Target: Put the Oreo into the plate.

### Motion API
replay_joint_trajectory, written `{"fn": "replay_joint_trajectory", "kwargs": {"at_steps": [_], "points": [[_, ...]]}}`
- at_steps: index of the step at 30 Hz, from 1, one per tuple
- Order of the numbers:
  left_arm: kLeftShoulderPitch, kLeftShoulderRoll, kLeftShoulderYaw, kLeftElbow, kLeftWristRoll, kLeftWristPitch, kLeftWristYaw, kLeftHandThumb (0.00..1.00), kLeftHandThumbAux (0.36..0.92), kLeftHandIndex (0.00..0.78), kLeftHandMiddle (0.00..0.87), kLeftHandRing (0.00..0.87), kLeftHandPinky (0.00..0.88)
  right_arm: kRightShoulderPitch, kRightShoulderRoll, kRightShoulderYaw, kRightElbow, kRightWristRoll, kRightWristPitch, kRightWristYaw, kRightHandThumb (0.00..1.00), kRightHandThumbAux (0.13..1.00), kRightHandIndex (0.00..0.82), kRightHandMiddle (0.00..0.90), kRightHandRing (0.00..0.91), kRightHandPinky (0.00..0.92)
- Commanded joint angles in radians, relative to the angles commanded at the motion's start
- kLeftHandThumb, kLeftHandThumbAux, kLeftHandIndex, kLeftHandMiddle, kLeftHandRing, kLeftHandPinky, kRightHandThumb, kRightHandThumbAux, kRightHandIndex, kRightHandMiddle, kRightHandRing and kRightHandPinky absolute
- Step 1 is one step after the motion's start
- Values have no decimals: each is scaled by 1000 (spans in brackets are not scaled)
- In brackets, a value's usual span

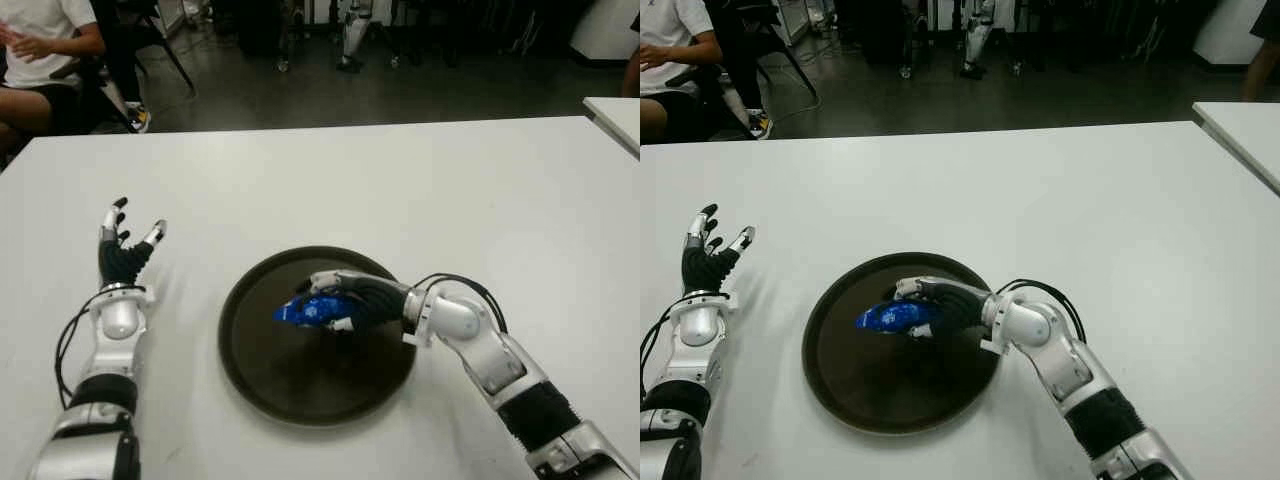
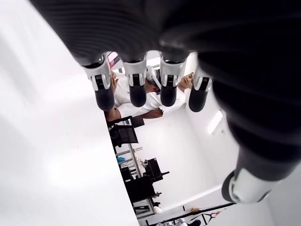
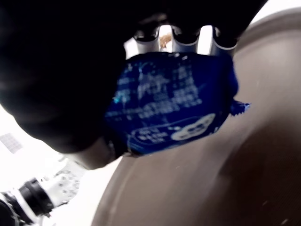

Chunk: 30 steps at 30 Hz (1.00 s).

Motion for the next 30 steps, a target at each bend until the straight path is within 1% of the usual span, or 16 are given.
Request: {"fn": "replay_joint_trajectory", "kwargs": {"at_steps": [6,12,15,20,27,30], "points": [[-3,-3,6,2,-13,0,-5,0,662,0,0,0,12,-18,1,-5,49,44,-35,38,0,654,71,77,72,60],[-5,-3,4,4,-10,-2,-2,0,681,0,0,0,12,-25,6,-11,76,63,-63,52,0,677,62,67,54,49],[-4,-2,1,3,-6,-6,-2,0,680,0,0,0,14,-24,9,-15,83,65,-71,47,0,683,61,63,50,46],[3,-1,-2,-10,-4,-13,-10,0,677,0,0,0,4,-19,16,-24,83,70,-66,43,0,698,63,59,46,46],[5,-7,2,-20,-13,3,-18,0,663,0,0,0,0,-17,21,-34,82,72,-47,39,0,733,71,70,54,59],[7,-10,5,-30,-17,10,-18,0,648,0,0,0,0,-14,25,-40,80,76,-40,35,0,750,75,77,65,70]]}}
